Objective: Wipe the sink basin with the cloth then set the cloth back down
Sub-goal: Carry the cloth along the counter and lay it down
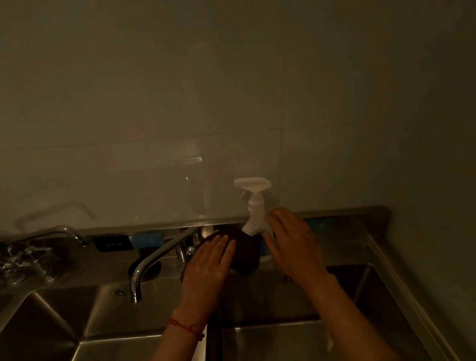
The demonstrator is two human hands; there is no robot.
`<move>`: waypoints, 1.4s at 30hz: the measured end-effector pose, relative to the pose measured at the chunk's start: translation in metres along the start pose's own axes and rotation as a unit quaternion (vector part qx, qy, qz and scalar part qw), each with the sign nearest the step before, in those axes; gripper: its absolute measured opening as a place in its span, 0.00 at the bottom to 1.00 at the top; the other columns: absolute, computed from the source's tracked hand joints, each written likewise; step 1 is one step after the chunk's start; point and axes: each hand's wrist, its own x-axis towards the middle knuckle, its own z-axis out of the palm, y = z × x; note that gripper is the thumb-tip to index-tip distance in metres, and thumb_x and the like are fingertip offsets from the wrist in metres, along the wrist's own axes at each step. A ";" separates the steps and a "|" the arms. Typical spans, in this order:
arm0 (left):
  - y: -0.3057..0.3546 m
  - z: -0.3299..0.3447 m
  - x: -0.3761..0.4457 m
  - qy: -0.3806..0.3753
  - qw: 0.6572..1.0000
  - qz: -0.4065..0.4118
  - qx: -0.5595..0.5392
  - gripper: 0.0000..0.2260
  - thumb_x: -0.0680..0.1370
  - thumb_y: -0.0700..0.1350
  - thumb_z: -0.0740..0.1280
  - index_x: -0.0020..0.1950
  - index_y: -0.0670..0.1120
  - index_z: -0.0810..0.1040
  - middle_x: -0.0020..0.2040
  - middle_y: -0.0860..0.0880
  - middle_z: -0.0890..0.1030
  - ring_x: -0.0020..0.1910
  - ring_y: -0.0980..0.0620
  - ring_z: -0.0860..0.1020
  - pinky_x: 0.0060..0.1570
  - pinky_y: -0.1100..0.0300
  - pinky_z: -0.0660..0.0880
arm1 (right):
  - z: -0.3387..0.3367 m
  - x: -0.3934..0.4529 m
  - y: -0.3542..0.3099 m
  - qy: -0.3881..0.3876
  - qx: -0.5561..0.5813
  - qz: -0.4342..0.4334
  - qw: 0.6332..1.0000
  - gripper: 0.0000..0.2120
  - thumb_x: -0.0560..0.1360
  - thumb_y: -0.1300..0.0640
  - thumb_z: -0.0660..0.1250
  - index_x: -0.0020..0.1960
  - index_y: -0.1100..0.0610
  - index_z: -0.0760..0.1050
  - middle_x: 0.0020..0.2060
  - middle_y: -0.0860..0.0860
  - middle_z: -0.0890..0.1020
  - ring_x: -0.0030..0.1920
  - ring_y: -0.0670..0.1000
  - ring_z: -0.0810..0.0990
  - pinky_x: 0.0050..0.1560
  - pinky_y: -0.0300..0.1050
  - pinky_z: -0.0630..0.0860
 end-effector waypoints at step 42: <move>-0.059 0.056 0.061 0.049 0.997 -0.012 0.055 0.13 0.64 0.34 0.70 0.47 0.40 0.86 0.46 0.42 0.87 0.43 0.45 0.86 0.42 0.54 0.82 | 0.116 0.103 0.040 0.072 -0.043 -0.059 0.995 0.22 0.59 0.72 0.76 0.53 0.67 0.79 0.50 0.63 0.82 0.50 0.62 0.82 0.52 0.61 0.76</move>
